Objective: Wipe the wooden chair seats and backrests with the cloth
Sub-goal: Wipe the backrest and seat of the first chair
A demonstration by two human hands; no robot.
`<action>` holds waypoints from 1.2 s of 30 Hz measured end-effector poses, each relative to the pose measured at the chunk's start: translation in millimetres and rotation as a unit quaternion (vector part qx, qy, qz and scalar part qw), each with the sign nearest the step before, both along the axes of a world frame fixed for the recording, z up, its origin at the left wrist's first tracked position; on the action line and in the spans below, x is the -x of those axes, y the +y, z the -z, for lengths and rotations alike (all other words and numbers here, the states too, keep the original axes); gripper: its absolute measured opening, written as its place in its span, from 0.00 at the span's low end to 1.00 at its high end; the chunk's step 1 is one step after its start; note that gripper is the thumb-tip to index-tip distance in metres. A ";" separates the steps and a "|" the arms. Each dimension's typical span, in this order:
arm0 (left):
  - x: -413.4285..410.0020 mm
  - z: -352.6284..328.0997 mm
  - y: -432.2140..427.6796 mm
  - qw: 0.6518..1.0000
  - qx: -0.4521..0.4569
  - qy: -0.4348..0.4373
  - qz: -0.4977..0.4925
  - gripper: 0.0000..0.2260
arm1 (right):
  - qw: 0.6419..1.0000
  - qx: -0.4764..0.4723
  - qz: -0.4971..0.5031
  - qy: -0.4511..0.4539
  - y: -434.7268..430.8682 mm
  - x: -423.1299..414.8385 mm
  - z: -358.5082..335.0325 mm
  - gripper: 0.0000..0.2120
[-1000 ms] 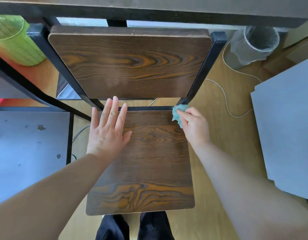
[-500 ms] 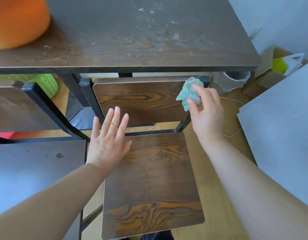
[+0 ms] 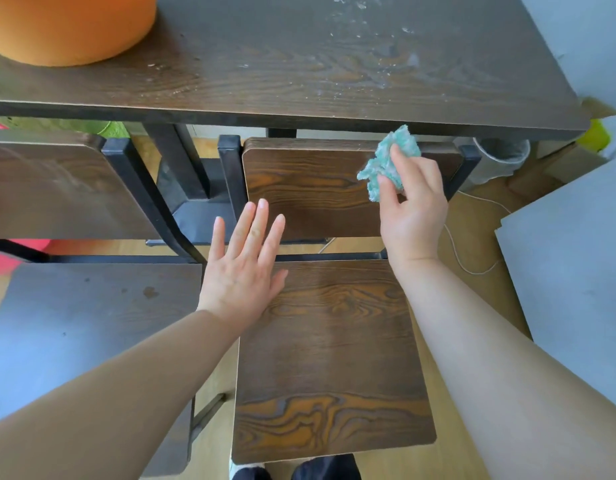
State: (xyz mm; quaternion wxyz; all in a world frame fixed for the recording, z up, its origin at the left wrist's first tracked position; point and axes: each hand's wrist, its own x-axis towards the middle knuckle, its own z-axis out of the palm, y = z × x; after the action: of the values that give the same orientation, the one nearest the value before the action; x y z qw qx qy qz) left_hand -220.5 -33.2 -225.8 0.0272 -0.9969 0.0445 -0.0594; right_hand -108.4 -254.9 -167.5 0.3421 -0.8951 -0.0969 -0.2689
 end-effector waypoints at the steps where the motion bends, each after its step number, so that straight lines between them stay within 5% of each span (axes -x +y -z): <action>1: 1.1 2.4 1.2 1.000 -0.002 0.002 0.000 0.38 | 1.000 0.002 -0.003 -0.006 1.8 0.5 2.0 0.17; 12: 1.5 20.4 1.0 1.000 0.002 0.019 0.013 0.37 | 0.991 0.054 -0.121 0.017 4.5 7.3 43.8 0.15; 21: 3.3 32.4 -4.0 0.999 0.002 0.035 0.012 0.37 | 0.966 0.111 -0.144 0.185 7.1 32.7 101.9 0.14; 27: 7.0 35.9 -7.2 0.999 0.001 0.041 0.017 0.37 | 0.968 0.034 -0.107 0.226 3.6 46.4 112.1 0.13; 36: 7.9 27.2 -19.2 0.998 -0.002 0.048 0.033 0.37 | 0.972 -0.088 0.106 0.189 -72.1 59.3 89.3 0.12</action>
State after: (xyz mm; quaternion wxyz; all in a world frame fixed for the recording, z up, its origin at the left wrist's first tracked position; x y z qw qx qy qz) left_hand -228.5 -52.4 -253.0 0.0254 -0.9965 0.0790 -0.0120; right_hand -167.7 -327.1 -256.8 0.4016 -0.9012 0.0891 -0.1367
